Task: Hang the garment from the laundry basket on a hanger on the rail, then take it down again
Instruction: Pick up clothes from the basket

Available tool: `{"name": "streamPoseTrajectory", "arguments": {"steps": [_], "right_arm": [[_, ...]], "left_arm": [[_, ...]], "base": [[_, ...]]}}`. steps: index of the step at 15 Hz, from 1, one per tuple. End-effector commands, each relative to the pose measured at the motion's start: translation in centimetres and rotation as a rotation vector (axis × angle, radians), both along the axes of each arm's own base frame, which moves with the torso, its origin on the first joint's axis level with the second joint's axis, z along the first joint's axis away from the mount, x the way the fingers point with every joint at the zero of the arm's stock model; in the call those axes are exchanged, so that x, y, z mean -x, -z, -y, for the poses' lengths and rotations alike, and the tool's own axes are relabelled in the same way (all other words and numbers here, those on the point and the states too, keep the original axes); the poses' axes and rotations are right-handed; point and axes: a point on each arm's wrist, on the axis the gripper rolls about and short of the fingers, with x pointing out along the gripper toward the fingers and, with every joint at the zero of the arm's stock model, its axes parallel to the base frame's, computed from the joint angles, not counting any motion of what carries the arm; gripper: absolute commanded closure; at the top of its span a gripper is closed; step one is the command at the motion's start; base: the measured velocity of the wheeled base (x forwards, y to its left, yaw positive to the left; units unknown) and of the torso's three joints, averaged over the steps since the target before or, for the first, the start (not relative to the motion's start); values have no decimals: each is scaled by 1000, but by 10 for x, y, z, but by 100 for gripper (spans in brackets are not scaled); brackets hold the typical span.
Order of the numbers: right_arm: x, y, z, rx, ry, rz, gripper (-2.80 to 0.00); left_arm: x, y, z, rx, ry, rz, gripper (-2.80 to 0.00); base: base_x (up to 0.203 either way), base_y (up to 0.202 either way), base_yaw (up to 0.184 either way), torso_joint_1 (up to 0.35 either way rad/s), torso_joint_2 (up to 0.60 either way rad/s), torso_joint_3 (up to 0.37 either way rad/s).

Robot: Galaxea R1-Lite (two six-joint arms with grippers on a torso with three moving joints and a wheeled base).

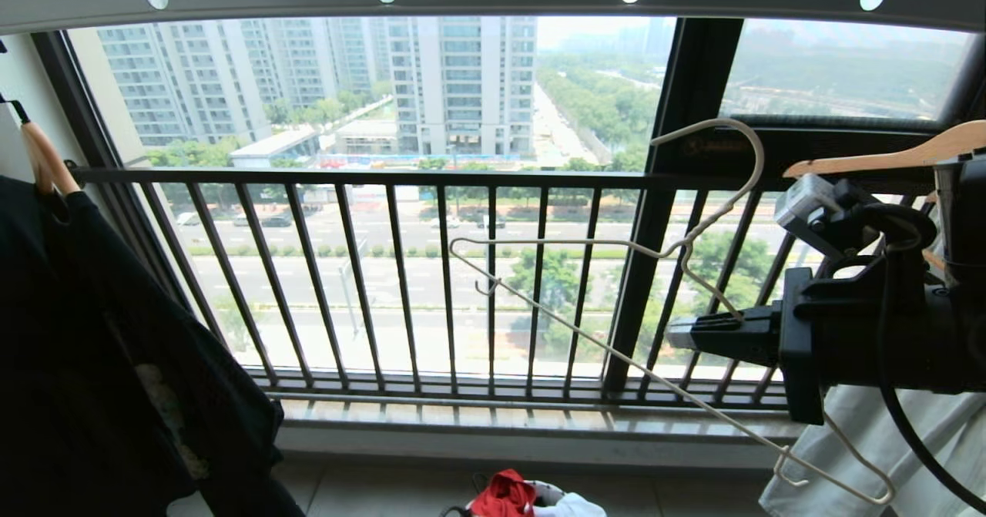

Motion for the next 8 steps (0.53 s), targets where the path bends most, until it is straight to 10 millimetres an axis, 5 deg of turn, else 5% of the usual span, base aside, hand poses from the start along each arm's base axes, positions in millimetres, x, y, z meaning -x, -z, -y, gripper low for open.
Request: {"name": "streamPoseTrajectory", "arguments": {"steps": [1,8], "right_arm": [[3,-2,1,-7,-5,8,0],[5,-4,3,-10,1,20,0]], "left_arm": [[0,0,0,1,-1,0,0],[0,0,0,1,-1,0,0]], "base": [[0,0,0,0,0,0],[0,0,0,0,0,0]]}}
